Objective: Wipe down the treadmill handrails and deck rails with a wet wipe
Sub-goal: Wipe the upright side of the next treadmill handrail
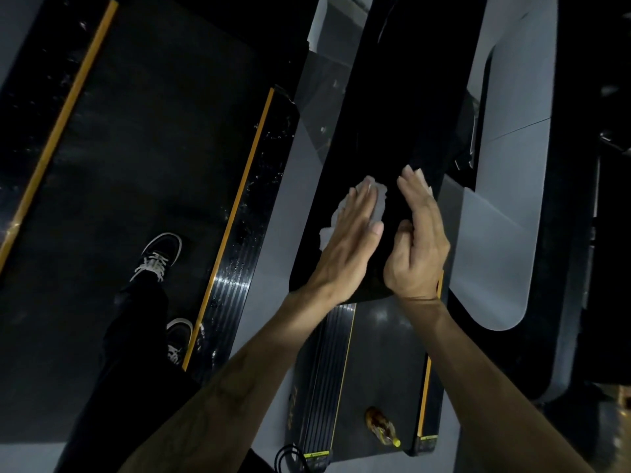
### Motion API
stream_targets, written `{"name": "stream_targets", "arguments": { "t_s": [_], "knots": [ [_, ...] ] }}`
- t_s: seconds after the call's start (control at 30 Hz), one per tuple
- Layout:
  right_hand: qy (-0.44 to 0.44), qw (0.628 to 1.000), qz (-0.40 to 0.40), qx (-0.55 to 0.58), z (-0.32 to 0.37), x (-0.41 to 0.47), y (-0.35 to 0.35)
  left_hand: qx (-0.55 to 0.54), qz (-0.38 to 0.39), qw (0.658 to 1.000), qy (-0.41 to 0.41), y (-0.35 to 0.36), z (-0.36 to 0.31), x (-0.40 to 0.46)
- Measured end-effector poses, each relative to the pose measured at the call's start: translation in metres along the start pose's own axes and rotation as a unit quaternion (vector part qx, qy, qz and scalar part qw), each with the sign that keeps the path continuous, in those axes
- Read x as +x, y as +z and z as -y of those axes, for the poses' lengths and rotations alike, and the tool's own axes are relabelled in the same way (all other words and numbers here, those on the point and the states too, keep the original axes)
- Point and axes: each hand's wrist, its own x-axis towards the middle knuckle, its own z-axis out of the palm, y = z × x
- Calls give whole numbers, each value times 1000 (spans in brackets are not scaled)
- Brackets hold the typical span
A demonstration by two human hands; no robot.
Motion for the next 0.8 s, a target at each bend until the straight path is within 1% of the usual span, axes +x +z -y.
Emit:
{"name": "stream_targets", "arguments": {
  "t_s": [0.13, 0.27, 0.33, 0.43, 0.53, 0.6, 0.7, 0.8],
  "knots": [
    [-2, 1000, 7, -2, 0, 0, -1, 8, -14, 999, -32, -11, -5, 29],
    [-3, 1000, 6, -8, 0, 1, 0, -7, -36, 998, -47, -9, 7, 21],
    [-7, 1000, 8, -17, -1, 1, 0, -4, -32, 999, -39, -4, 15, 5],
    [-17, 999, 15, -35, -3, 1, 1, 15, -20, 1000, -4, 1, 17, -7],
    [-27, 998, 13, -60, -3, 1, 2, 20, 2, 1000, 9, -3, 12, 6],
    [-34, 996, 15, -77, -2, 2, 2, 29, 1, 1000, 5, -7, 10, 21],
    [-26, 993, 28, -111, 2, 5, 1, 34, -30, 999, -22, -17, 14, 46],
    [-11, 989, 43, -143, 5, 8, -1, -22, -51, 995, -81, -23, 19, 51]
  ]
}}
